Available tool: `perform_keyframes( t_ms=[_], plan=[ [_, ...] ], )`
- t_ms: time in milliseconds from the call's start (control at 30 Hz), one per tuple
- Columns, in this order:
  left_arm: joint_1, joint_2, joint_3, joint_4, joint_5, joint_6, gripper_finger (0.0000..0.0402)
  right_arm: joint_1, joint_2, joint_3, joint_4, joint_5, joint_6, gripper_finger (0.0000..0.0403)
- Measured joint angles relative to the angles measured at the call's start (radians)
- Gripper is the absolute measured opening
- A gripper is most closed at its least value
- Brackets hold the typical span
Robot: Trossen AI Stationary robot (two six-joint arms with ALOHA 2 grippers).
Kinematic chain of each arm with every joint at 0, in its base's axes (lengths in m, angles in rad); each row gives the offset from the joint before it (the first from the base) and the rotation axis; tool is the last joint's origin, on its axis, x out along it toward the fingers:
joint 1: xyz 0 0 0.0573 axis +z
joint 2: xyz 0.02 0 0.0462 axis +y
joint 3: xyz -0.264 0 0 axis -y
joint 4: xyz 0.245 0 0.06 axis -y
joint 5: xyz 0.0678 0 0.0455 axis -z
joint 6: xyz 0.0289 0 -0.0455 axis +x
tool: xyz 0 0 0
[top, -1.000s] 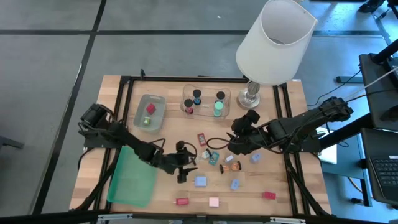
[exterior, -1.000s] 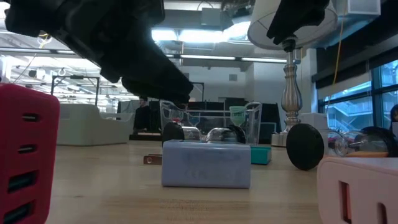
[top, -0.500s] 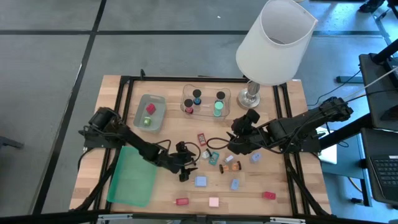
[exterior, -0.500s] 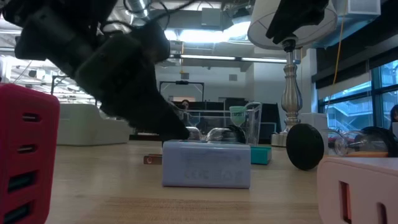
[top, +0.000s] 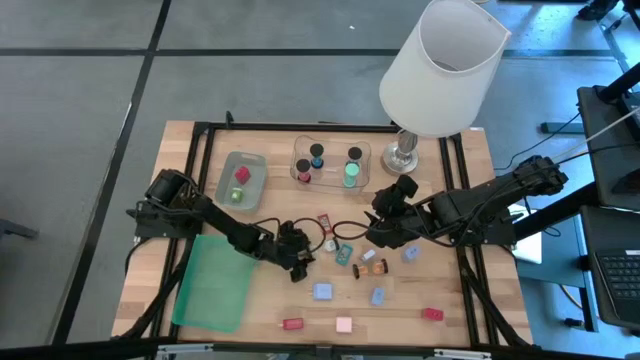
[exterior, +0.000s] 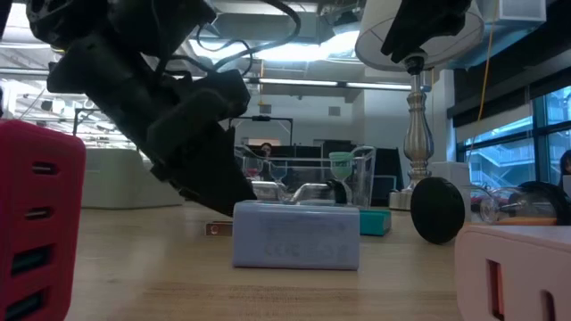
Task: Pick & Place Office items
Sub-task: Put the white hourglass into the transparent bin
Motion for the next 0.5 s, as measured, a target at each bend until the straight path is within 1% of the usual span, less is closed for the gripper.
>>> perform_keyframes(
  t_ms=[133,200,367,433,500],
  plan=[
    [-0.001,-0.003,-0.003,0.029,-0.005,0.057,0.0223,0.0,0.0,0.0,0.0,0.0,0.0,0.0283],
    [-0.001,-0.016,-0.003,0.04,-0.001,0.084,0.0208,0.0,0.0,0.0,0.0,0.0,0.0,0.0283],
    [-0.001,-0.055,-0.003,0.037,-0.003,0.103,0.0208,0.0,0.0,0.0,0.0,0.0,-0.002,0.0283],
    [-0.001,-0.078,-0.003,0.034,-0.007,0.134,0.0208,0.0,0.0,0.0,0.0,0.0,-0.002,0.0283],
    [-0.002,-0.107,-0.003,0.03,-0.035,0.184,0.0213,0.0,0.0,0.0,0.0,0.0,-0.002,0.0283]
  ],
)
